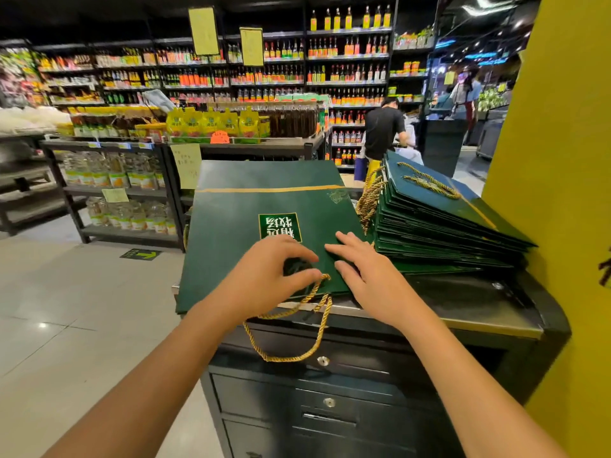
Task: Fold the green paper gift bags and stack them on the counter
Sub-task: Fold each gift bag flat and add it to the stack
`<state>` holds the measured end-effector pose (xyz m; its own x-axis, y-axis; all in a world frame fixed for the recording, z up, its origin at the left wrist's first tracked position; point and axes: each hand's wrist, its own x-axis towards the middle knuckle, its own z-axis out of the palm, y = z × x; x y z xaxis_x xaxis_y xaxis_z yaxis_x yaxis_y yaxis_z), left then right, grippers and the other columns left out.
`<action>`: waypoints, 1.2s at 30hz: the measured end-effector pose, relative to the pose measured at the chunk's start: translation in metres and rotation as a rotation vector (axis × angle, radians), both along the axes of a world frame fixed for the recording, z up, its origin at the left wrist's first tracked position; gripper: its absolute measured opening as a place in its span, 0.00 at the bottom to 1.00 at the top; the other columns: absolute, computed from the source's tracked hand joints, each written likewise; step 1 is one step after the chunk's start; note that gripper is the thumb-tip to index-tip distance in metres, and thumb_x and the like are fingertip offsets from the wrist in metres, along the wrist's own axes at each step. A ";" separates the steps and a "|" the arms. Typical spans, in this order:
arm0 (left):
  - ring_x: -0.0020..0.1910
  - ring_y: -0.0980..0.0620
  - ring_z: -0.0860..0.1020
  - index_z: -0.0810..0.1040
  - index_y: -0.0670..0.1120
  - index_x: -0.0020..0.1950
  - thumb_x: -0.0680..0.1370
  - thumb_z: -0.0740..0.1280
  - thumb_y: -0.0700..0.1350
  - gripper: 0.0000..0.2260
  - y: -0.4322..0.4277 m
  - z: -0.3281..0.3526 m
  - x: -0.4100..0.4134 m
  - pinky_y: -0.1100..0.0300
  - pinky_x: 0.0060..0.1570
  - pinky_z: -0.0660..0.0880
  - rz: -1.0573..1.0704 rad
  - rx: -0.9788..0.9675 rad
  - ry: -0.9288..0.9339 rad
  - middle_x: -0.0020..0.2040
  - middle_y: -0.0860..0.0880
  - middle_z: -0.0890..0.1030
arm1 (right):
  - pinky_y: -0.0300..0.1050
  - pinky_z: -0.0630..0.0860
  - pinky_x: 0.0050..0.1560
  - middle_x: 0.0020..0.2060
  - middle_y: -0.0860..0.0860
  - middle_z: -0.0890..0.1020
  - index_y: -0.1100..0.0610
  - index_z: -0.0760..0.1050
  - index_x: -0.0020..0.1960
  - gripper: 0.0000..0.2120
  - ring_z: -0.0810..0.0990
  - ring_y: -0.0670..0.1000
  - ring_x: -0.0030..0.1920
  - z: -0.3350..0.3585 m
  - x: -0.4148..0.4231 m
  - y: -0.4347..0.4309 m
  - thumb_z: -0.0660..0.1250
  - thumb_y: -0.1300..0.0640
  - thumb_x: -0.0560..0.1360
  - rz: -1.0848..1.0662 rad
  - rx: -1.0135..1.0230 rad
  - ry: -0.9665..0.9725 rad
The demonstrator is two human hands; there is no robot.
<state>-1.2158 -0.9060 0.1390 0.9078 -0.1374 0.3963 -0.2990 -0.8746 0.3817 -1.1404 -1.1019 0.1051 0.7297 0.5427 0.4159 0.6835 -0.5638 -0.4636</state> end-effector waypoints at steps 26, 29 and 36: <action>0.50 0.59 0.82 0.79 0.52 0.54 0.83 0.64 0.49 0.05 0.011 0.009 0.008 0.61 0.56 0.78 -0.005 -0.345 0.010 0.48 0.55 0.83 | 0.33 0.42 0.73 0.79 0.48 0.63 0.50 0.70 0.76 0.20 0.53 0.47 0.81 0.000 -0.002 -0.001 0.55 0.58 0.86 -0.009 -0.007 0.029; 0.51 0.59 0.82 0.81 0.53 0.56 0.83 0.64 0.49 0.07 0.032 0.011 -0.005 0.59 0.56 0.78 0.053 -0.294 -0.001 0.50 0.57 0.84 | 0.34 0.43 0.74 0.79 0.48 0.63 0.50 0.70 0.76 0.20 0.53 0.47 0.81 0.000 -0.002 -0.001 0.55 0.59 0.86 -0.006 0.003 0.037; 0.57 0.61 0.76 0.84 0.64 0.52 0.79 0.70 0.41 0.15 0.087 0.001 -0.045 0.61 0.59 0.72 0.037 -0.020 0.116 0.55 0.63 0.79 | 0.34 0.43 0.74 0.79 0.48 0.63 0.50 0.70 0.76 0.20 0.53 0.47 0.81 0.000 -0.002 0.000 0.55 0.59 0.86 -0.009 -0.006 0.037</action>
<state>-1.2612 -0.8191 0.1400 0.9521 -0.0966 0.2902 -0.2197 -0.8761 0.4292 -1.1423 -1.1023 0.1052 0.7494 0.5383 0.3855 0.6608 -0.5727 -0.4851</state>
